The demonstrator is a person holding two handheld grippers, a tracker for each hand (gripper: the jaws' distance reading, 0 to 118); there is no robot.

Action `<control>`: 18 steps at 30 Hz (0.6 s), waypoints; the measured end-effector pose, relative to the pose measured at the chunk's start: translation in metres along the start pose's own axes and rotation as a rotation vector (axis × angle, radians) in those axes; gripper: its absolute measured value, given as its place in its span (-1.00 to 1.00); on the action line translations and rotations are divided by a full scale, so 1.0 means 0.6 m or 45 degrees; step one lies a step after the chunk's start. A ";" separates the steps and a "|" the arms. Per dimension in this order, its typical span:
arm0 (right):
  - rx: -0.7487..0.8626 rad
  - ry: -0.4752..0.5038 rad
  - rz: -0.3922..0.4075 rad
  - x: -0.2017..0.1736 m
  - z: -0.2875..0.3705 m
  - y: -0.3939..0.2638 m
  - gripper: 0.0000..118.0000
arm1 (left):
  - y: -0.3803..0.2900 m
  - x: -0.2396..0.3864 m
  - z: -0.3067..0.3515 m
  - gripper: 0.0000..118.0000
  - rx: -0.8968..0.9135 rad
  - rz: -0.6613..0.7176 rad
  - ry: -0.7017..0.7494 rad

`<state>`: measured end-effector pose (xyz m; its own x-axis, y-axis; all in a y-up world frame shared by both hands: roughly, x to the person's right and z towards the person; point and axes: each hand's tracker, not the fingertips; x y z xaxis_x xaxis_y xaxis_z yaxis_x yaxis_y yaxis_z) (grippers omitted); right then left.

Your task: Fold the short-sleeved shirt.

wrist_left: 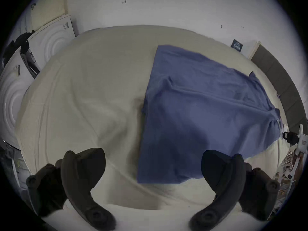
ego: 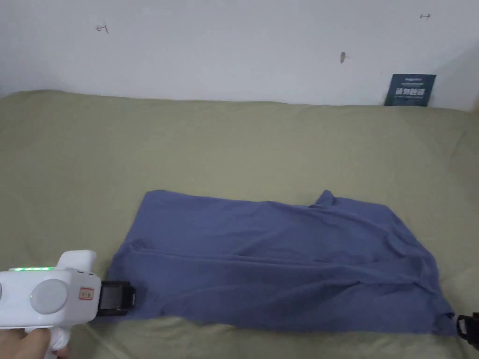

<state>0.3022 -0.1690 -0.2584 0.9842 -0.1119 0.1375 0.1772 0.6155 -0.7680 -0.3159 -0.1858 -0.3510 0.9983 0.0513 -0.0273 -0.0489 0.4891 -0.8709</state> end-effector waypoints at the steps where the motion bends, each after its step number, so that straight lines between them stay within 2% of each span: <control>1: -0.002 0.000 0.000 0.001 -0.001 -0.001 -1.00 | 0.002 0.002 -0.007 0.98 -0.022 -0.002 -0.006; 2: -0.003 -0.001 0.001 0.002 -0.001 -0.001 -1.00 | 0.001 0.008 -0.015 0.95 -0.026 -0.003 0.005; 3: -0.016 0.004 -0.005 0.009 -0.014 0.002 -1.00 | 0.003 0.010 -0.018 0.79 -0.027 -0.007 0.025; 4: -0.018 0.009 -0.007 0.012 -0.016 0.004 -1.00 | 0.005 0.011 -0.015 0.28 -0.014 -0.006 0.031; 5: -0.018 0.020 -0.011 0.014 -0.017 0.005 -0.85 | 0.009 0.009 -0.013 -0.75 -0.008 -0.007 0.017; 6: -0.015 0.025 -0.014 0.014 -0.017 0.007 -0.30 | 0.004 0.018 -0.012 -0.90 -0.007 -0.002 0.011; 7: -0.018 0.032 -0.011 0.014 -0.023 0.006 0.47 | 0.005 0.020 -0.008 -0.90 0.009 0.002 0.024; 8: -0.052 0.047 -0.011 0.014 -0.030 0.008 0.98 | 0.008 0.020 -0.005 -0.90 0.003 0.000 -0.002; 10: -0.043 0.052 0.008 0.014 -0.024 0.009 0.79 | 0.005 0.021 0.000 -0.90 0.005 0.009 -0.011; 13: -0.054 0.036 0.006 -0.009 -0.046 0.017 0.79 | 0.011 0.027 0.006 -0.90 0.005 0.023 -0.023; 14: -0.066 0.034 0.000 -0.012 -0.054 0.021 0.68 | 0.009 0.027 0.003 -0.90 0.004 0.015 -0.021; 15: -0.089 0.027 -0.004 -0.004 -0.087 0.024 0.40 | 0.010 0.031 0.004 -0.90 0.006 0.007 -0.015; 17: -0.097 0.018 -0.008 -0.007 -0.097 0.028 0.08 | 0.013 0.039 0.006 -0.90 0.006 -0.010 -0.004; 18: -0.092 0.033 -0.013 -0.009 -0.097 0.028 -0.33 | 0.010 0.030 0.000 -0.90 0.003 -0.021 -0.003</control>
<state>0.2997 -0.2035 -0.3085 0.9818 -0.1386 0.1301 0.1859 0.5565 -0.8098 -0.2980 -0.1821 -0.3565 0.9989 0.0451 -0.0121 -0.0327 0.4917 -0.8702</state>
